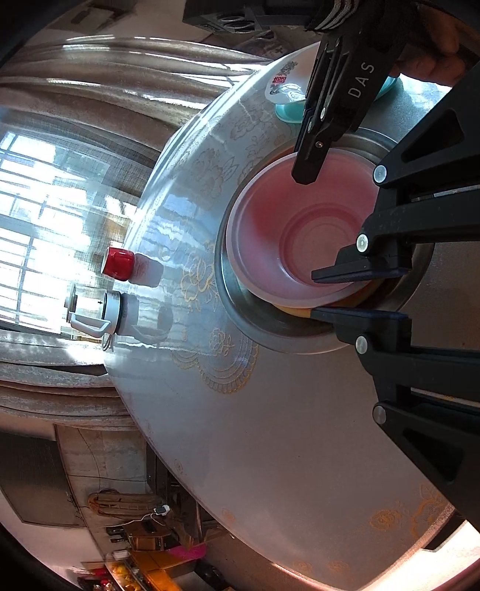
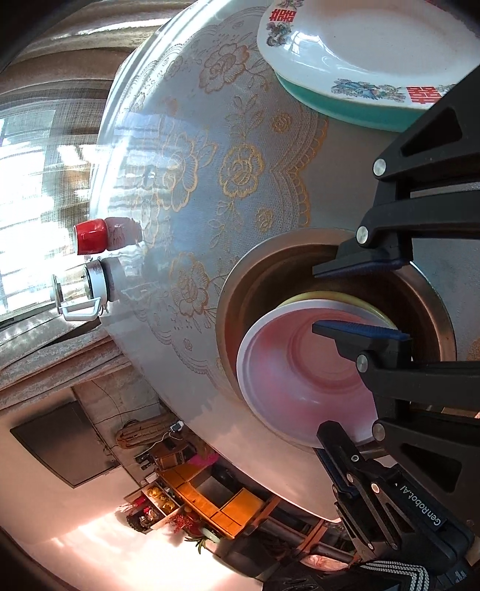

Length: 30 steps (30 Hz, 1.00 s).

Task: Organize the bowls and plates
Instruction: 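Lower the red bowl with both tools into the basin onto the yellow bowl, then open both tools to release the red bowl inside the basin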

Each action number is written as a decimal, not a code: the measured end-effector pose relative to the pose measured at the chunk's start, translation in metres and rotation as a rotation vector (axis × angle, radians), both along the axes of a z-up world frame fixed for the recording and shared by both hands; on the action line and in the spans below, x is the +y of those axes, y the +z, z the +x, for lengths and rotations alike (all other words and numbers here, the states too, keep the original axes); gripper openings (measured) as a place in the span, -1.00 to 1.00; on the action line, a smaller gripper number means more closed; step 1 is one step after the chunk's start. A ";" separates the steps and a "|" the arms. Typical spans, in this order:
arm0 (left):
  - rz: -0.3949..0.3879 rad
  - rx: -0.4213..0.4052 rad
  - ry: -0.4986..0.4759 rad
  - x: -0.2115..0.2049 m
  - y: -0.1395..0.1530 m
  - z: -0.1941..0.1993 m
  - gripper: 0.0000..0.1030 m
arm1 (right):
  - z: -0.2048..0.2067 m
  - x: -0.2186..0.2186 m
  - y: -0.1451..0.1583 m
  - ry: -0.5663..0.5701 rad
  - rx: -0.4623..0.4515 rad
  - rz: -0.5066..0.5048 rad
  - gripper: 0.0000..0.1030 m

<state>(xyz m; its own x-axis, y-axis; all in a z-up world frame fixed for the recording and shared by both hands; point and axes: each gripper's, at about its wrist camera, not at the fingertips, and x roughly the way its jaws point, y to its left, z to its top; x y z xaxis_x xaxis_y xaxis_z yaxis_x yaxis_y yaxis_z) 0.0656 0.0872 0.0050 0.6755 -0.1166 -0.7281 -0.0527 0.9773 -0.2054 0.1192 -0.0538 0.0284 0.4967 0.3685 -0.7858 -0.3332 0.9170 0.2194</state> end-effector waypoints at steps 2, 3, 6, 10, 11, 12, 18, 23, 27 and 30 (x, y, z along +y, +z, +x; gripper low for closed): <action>-0.002 -0.001 0.003 0.001 0.001 -0.001 -0.73 | 0.000 0.002 -0.002 0.016 0.001 -0.011 -0.72; -0.001 -0.006 0.003 0.000 0.002 -0.001 -0.72 | -0.001 0.002 -0.003 0.020 -0.002 -0.018 -0.73; -0.001 -0.014 0.006 0.001 0.002 -0.004 -0.68 | -0.002 0.000 -0.002 0.019 -0.006 -0.016 -0.77; 0.006 -0.025 0.003 0.000 0.004 -0.006 -0.57 | -0.002 -0.001 0.000 0.005 -0.020 -0.016 -0.81; 0.008 -0.025 0.003 0.000 0.004 -0.005 -0.57 | -0.001 -0.002 0.001 0.000 -0.019 -0.016 -0.81; 0.005 -0.021 0.003 0.000 0.004 -0.005 -0.57 | 0.000 -0.003 0.001 -0.008 -0.018 -0.017 -0.81; 0.038 -0.043 0.010 -0.004 0.006 -0.007 -0.56 | 0.003 -0.006 0.001 -0.027 -0.006 -0.022 -0.82; 0.095 -0.067 0.016 -0.009 0.006 -0.012 -0.59 | -0.001 -0.012 0.001 -0.041 -0.013 0.019 -0.74; 0.119 -0.089 0.025 -0.008 0.007 -0.015 -0.59 | -0.008 -0.022 0.003 -0.046 -0.020 0.077 -0.69; 0.158 -0.116 0.046 -0.007 0.007 -0.018 -0.59 | -0.015 -0.028 0.007 -0.054 -0.044 0.103 -0.67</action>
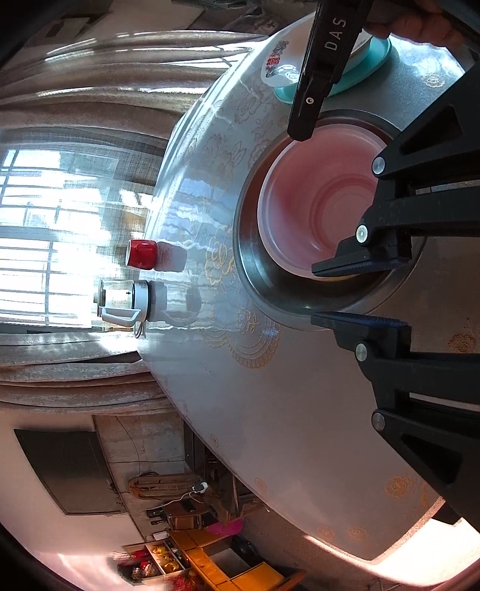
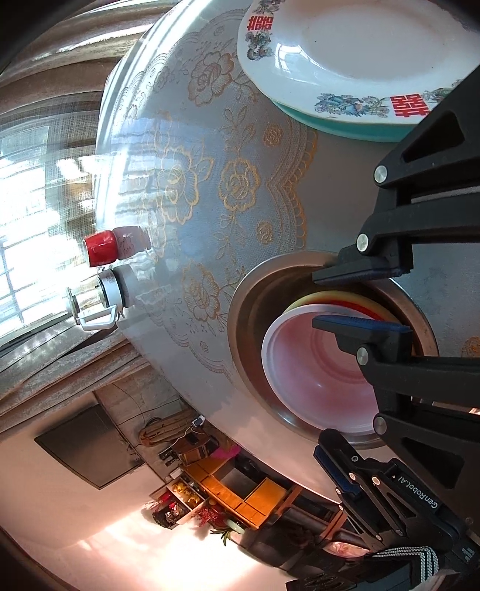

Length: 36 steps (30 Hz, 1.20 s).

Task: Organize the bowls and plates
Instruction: 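Open both tools to release the red bowl inside the basin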

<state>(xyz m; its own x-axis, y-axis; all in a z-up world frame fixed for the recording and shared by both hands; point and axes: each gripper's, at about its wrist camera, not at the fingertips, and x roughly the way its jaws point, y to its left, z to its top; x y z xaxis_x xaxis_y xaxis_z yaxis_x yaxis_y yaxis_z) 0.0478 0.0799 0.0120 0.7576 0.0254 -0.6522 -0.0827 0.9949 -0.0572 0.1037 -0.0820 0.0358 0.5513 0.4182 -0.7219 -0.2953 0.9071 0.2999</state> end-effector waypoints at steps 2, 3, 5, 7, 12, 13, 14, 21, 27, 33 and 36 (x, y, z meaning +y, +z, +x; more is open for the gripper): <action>0.001 -0.009 0.004 0.002 0.000 -0.002 -0.59 | -0.005 -0.003 0.002 -0.003 -0.010 0.013 -0.67; -0.004 -0.013 0.007 0.004 -0.001 -0.003 -0.59 | -0.008 -0.004 0.002 -0.004 -0.010 0.020 -0.67; -0.023 -0.023 0.004 0.008 -0.001 -0.007 -0.59 | -0.013 -0.006 0.002 0.001 -0.007 0.035 -0.67; -0.034 -0.034 0.002 0.009 -0.001 -0.013 -0.59 | -0.017 -0.008 0.002 0.006 -0.014 0.044 -0.67; -0.021 -0.043 -0.027 0.003 -0.002 -0.018 -0.59 | -0.027 0.001 -0.001 0.023 -0.029 0.034 -0.67; -0.011 -0.040 -0.029 0.000 -0.002 -0.018 -0.59 | -0.027 0.004 -0.002 0.028 -0.029 0.028 -0.68; -0.005 -0.036 -0.032 -0.002 -0.003 -0.017 -0.61 | -0.026 0.007 -0.003 0.031 -0.026 0.019 -0.69; 0.038 -0.040 -0.022 -0.007 -0.004 -0.008 -0.65 | -0.021 0.018 -0.007 0.015 -0.055 -0.039 -0.76; 0.046 -0.034 -0.019 -0.009 -0.005 0.000 -0.65 | -0.014 0.020 -0.008 0.003 -0.060 -0.057 -0.77; 0.027 -0.032 -0.008 -0.007 -0.004 -0.002 -0.65 | -0.015 0.020 -0.008 0.007 -0.066 -0.049 -0.75; 0.021 -0.035 -0.003 -0.003 -0.003 -0.003 -0.64 | -0.017 0.016 -0.008 0.005 -0.065 -0.028 -0.74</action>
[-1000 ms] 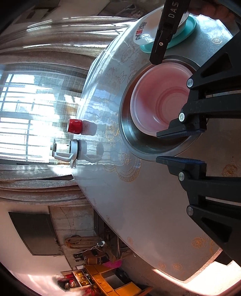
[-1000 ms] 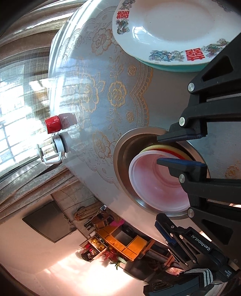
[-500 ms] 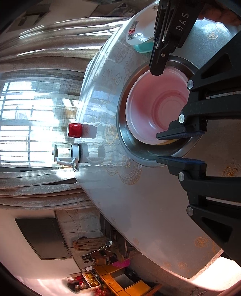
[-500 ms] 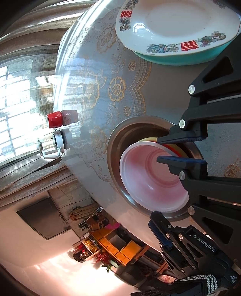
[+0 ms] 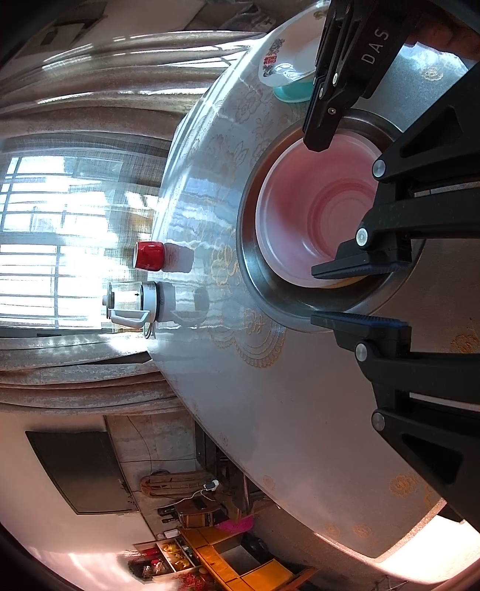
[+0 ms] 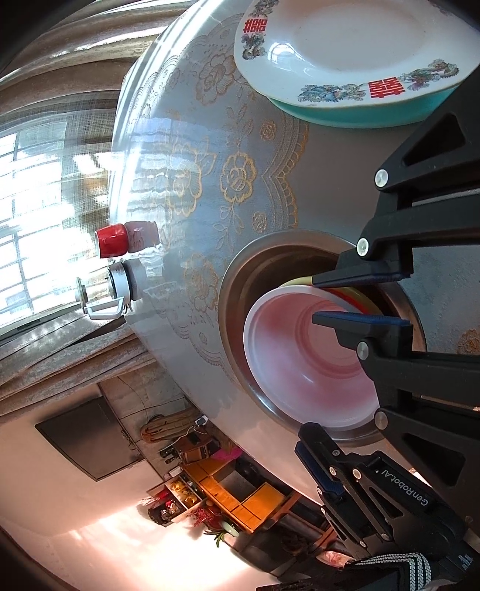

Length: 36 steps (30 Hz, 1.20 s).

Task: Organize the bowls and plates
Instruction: 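Open both tools to release the red bowl inside the basin, then grasp the steel basin rim with both tools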

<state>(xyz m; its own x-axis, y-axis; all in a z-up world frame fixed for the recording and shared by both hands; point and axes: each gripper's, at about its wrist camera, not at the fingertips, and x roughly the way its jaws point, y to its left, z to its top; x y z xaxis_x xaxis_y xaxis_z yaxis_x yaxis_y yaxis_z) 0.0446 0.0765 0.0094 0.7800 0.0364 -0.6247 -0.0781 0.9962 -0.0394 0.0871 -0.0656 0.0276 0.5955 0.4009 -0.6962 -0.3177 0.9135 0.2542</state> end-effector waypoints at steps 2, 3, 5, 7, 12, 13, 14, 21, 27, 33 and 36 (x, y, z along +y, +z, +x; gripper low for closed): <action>-0.008 -0.003 0.001 0.002 0.001 -0.001 -0.64 | -0.002 -0.002 0.002 -0.001 -0.010 0.012 -0.70; -0.011 -0.006 0.003 0.003 0.002 -0.002 -0.64 | -0.003 -0.003 0.003 -0.004 -0.014 0.017 -0.67; -0.015 -0.012 0.008 0.005 0.004 -0.004 -0.64 | -0.004 -0.006 0.005 -0.010 -0.019 0.028 -0.66; -0.023 -0.014 0.013 0.007 0.005 -0.006 -0.64 | -0.005 -0.008 0.007 -0.020 -0.024 0.032 -0.64; -0.048 -0.013 0.023 0.013 0.005 -0.010 -0.57 | -0.008 -0.016 0.009 -0.052 -0.030 0.047 -0.56; -0.053 -0.013 0.024 0.014 0.006 -0.010 -0.56 | -0.009 -0.018 0.009 -0.061 -0.030 0.049 -0.54; -0.057 -0.013 0.026 0.015 0.006 -0.010 -0.54 | -0.009 -0.020 0.009 -0.068 -0.030 0.051 -0.54; -0.151 -0.014 0.064 0.040 0.007 -0.012 -0.36 | -0.006 -0.031 0.006 -0.115 -0.012 0.056 -0.48; -0.214 0.011 0.086 0.058 0.000 -0.009 -0.36 | -0.003 -0.035 0.000 -0.121 0.015 0.067 -0.48; -0.241 0.031 0.060 0.056 -0.007 -0.002 -0.36 | -0.001 -0.033 -0.006 -0.125 0.037 0.053 -0.48; -0.235 0.030 0.040 0.053 -0.009 0.001 -0.36 | -0.001 -0.032 -0.008 -0.122 0.040 0.053 -0.48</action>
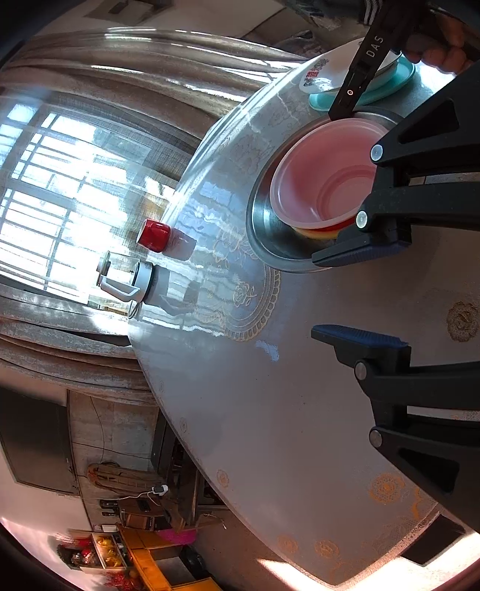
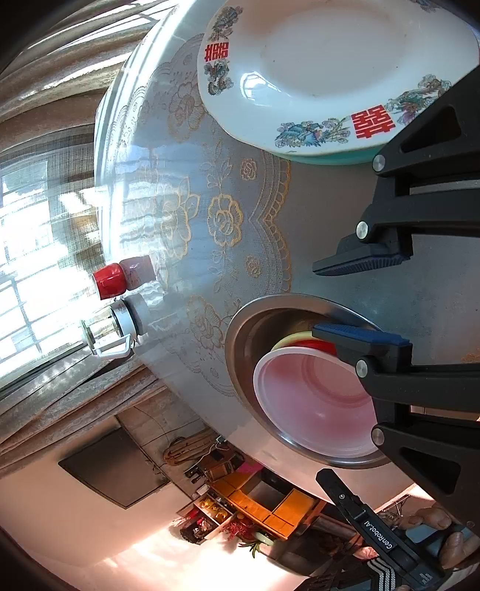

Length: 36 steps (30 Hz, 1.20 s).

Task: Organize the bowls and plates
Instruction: 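Grasp the steel basin rim with both tools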

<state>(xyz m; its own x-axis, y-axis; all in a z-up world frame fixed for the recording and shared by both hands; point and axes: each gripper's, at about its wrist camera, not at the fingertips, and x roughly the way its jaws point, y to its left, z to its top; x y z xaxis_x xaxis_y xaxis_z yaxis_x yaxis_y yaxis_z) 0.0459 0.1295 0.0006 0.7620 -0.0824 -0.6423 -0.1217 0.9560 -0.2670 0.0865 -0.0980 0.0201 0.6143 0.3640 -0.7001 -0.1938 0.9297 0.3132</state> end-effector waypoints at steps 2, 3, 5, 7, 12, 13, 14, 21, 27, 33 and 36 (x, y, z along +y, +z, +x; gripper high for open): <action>0.013 -0.005 -0.014 -0.003 0.000 0.003 -0.37 | 0.001 0.002 -0.001 0.010 0.003 -0.009 -0.48; 0.020 -0.008 -0.023 -0.004 0.000 0.004 -0.38 | 0.001 0.003 -0.002 0.015 0.007 -0.009 -0.48; 0.023 -0.013 -0.037 -0.006 0.000 0.007 -0.47 | 0.002 0.005 -0.004 0.021 0.016 0.000 -0.48; 0.021 -0.012 -0.059 -0.009 -0.001 0.010 -0.57 | 0.003 0.006 -0.005 0.025 0.023 0.008 -0.48; 0.037 -0.015 -0.089 -0.017 -0.003 0.016 -0.74 | 0.005 0.005 -0.007 0.031 0.043 0.035 -0.48; 0.028 -0.019 -0.093 -0.016 -0.003 0.016 -0.74 | 0.005 0.005 -0.008 0.035 0.049 0.046 -0.48; 0.011 -0.020 -0.098 -0.013 -0.004 0.015 -0.74 | 0.006 0.005 -0.009 0.040 0.056 0.058 -0.48; -0.010 -0.018 -0.117 -0.010 -0.003 0.014 -0.73 | 0.004 0.014 -0.014 0.065 0.068 0.067 -0.58; 0.015 -0.012 -0.125 -0.015 -0.005 0.020 -0.73 | 0.004 0.011 -0.014 0.046 0.072 0.063 -0.54; -0.001 -0.016 -0.155 -0.016 -0.004 0.010 -0.70 | 0.002 0.010 -0.012 0.042 0.053 0.036 -0.56; 0.004 -0.017 -0.150 -0.014 -0.006 0.012 -0.58 | 0.003 0.009 -0.013 0.043 0.063 0.023 -0.56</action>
<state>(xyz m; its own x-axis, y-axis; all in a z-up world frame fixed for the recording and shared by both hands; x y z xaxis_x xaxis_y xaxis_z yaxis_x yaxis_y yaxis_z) 0.0582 0.1155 -0.0055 0.7524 -0.1935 -0.6297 0.0267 0.9641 -0.2643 0.0892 -0.0891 0.0074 0.5525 0.4053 -0.7283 -0.2128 0.9134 0.3469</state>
